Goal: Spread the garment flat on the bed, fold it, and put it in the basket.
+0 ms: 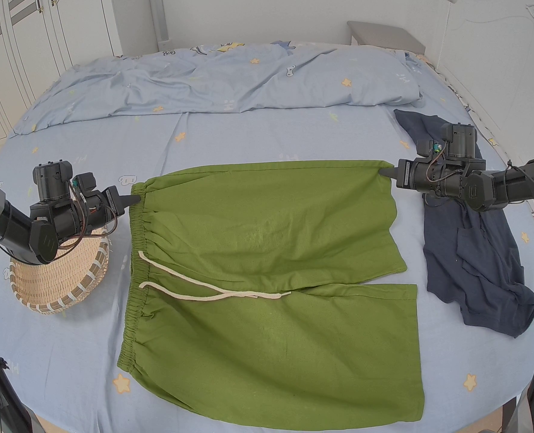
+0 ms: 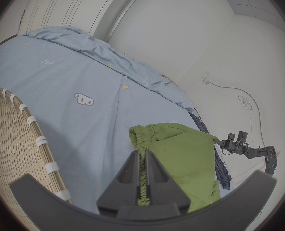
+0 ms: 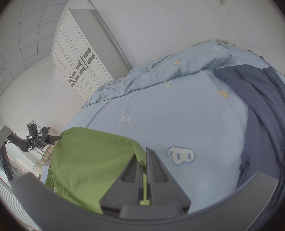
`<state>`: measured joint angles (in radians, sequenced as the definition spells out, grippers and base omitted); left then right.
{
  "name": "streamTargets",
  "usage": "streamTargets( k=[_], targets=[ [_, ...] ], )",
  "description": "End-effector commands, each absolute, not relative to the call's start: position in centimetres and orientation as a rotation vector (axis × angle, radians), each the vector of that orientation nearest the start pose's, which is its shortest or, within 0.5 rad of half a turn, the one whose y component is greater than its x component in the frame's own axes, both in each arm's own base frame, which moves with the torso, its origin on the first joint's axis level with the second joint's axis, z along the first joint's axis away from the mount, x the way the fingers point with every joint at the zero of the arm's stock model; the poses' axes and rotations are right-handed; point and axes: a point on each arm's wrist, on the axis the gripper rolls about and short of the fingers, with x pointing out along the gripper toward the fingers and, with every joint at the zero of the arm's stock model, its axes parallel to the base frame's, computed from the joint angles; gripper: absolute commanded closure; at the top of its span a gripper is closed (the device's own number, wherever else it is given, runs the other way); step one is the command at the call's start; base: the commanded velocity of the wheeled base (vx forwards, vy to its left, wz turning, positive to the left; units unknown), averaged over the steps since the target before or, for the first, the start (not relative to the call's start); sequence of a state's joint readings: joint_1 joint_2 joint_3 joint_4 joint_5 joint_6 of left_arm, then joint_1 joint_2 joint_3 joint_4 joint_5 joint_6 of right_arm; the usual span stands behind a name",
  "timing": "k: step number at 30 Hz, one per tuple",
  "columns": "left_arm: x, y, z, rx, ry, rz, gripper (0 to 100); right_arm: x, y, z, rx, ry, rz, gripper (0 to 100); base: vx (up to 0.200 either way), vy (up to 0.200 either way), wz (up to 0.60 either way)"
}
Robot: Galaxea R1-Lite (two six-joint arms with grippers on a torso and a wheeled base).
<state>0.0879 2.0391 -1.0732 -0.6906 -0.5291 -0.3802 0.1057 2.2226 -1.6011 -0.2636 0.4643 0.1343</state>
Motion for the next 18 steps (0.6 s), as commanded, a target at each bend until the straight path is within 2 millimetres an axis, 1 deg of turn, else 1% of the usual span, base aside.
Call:
streamTargets(
  k=[1,5,9,18],
  targets=[
    [39.7,2.3,13.7,-0.457,0.348,-0.384,100,46.6,6.5,15.8,0.192,0.395,0.549,100,0.0,0.0,0.0],
    [39.8,2.6,13.9,-0.456,0.339,-0.379,100,47.2,6.7,16.1,0.19,0.387,0.545,100,0.0,0.0,0.0],
    [39.8,2.8,13.8,-0.457,0.339,-0.375,100,48.0,7.3,15.5,0.186,0.397,0.541,100,0.0,0.0,0.0],
    [39.9,3.3,13.7,-0.461,0.338,-0.361,100,48.2,7.2,16.0,0.187,0.39,0.539,100,0.0,0.0,0.0]
  ],
)
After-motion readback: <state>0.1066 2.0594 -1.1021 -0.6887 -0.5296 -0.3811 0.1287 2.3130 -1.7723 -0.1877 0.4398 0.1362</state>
